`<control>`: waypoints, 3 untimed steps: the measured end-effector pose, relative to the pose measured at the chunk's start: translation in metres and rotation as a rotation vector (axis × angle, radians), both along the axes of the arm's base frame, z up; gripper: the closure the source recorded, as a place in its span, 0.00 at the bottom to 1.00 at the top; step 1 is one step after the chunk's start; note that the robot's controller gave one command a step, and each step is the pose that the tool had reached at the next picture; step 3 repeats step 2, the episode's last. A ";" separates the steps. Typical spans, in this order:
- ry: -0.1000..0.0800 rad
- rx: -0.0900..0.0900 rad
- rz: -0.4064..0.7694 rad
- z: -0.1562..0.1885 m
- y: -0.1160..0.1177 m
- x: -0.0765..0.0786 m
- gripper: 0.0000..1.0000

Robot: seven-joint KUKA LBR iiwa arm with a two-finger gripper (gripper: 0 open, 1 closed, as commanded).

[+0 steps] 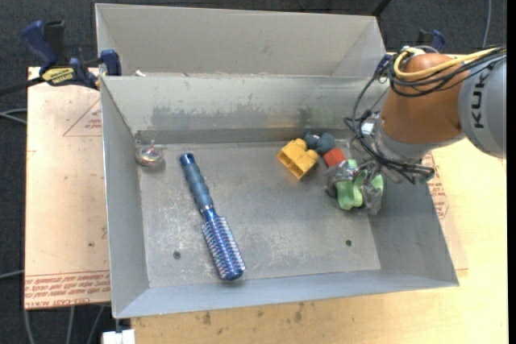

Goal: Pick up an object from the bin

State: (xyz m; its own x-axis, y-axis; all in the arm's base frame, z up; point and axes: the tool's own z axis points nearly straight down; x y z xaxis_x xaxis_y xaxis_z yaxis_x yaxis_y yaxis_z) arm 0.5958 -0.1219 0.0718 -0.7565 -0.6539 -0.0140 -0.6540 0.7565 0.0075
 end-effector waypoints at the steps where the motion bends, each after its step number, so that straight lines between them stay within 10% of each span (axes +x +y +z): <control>1: -0.005 -0.015 0.006 0.111 0.007 -0.002 1.00; 2: -0.007 -0.016 -0.048 0.325 0.031 -0.006 1.00; 3: -0.007 -0.016 -0.048 0.325 0.031 -0.006 1.00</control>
Offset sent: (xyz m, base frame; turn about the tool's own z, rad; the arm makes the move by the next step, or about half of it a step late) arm -0.0042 0.0066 0.1061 -0.0066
